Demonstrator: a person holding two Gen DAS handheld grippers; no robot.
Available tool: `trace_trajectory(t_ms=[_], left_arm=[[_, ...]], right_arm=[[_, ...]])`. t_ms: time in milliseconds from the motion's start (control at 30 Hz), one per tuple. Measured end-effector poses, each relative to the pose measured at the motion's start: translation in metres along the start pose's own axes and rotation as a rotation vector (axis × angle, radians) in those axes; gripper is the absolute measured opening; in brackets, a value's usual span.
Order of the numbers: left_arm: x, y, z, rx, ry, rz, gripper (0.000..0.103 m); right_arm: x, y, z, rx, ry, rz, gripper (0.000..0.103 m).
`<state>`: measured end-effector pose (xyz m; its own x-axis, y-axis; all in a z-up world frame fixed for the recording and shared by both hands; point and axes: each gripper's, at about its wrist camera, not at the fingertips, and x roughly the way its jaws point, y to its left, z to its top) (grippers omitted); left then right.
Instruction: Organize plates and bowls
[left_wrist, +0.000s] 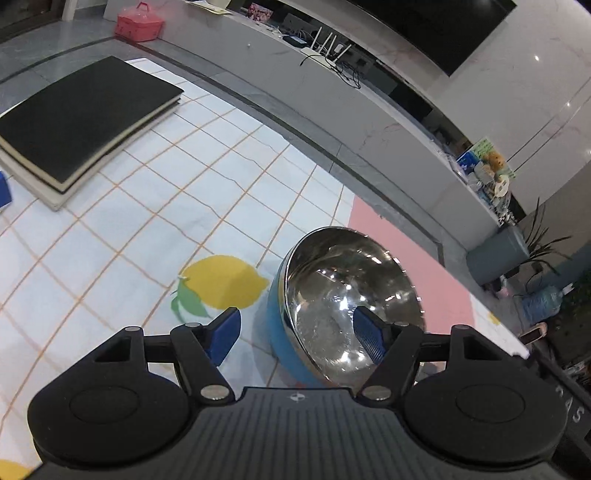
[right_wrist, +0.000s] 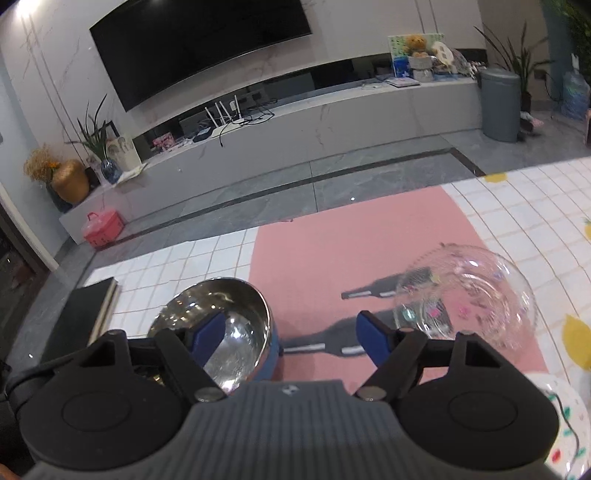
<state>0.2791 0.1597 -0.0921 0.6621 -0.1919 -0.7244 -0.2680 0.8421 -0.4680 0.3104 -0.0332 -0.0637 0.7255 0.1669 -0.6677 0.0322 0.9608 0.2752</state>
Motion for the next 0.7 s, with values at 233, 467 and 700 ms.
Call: trace_trajectory(t_ms=[233, 467, 700], left_arm=[[0.024, 0.013, -0.006, -0.036, 0.068, 0.005, 0.051], [0.018, 0.014, -0.007, -0.007, 0.059, -0.008, 0.021], [0.013, 0.012, -0.002, 0.002, 0.055, 0.015, 0.021]], right_arm=[[0.033, 0.013, -0.014, -0.056, 0.009, -0.040, 0.053], [0.050, 0.009, -0.026, 0.036, 0.075, 0.039, 0.016], [0.041, 0.018, -0.029, 0.026, 0.062, 0.054, 0.011]])
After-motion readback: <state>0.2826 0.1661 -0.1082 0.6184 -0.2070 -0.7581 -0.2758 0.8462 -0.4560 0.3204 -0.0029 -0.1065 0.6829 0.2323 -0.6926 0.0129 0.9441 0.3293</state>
